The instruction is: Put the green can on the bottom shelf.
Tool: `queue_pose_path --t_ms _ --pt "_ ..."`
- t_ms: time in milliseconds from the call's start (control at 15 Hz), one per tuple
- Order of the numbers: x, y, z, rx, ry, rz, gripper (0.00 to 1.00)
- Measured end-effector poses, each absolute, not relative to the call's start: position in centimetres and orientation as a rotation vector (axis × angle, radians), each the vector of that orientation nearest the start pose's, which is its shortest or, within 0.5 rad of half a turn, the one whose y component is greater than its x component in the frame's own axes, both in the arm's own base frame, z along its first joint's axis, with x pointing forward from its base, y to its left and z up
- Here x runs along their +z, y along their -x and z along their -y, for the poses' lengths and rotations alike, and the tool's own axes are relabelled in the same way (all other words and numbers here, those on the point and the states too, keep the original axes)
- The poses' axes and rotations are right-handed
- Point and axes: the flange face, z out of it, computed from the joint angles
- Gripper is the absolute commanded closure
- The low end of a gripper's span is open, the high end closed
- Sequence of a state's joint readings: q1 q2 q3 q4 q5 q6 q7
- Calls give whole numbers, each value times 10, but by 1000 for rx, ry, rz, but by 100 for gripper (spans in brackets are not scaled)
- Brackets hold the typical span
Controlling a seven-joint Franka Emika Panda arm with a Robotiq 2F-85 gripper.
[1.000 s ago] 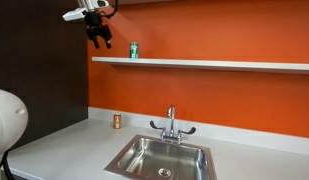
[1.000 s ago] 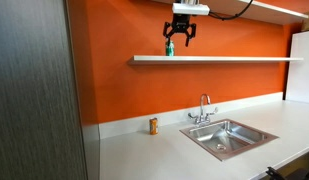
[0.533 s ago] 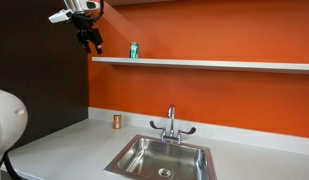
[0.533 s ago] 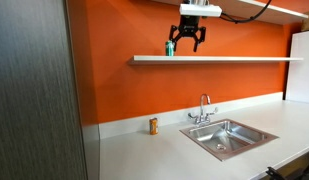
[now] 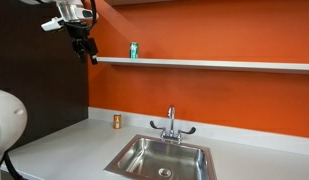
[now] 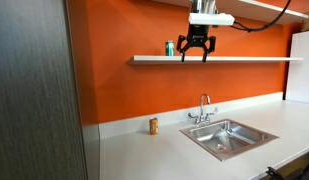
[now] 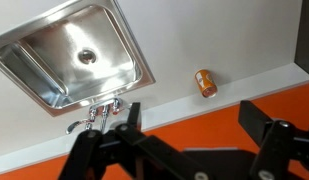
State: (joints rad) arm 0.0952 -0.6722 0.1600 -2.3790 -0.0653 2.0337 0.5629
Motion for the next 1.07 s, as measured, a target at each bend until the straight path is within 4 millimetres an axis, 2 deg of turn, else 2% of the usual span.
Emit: queue_pose_path --t_ms 733,1067 --pt "535 -359 -82 -376 3147 -206 0" --pt "520 -358 -72 -322 3162 -122 0"
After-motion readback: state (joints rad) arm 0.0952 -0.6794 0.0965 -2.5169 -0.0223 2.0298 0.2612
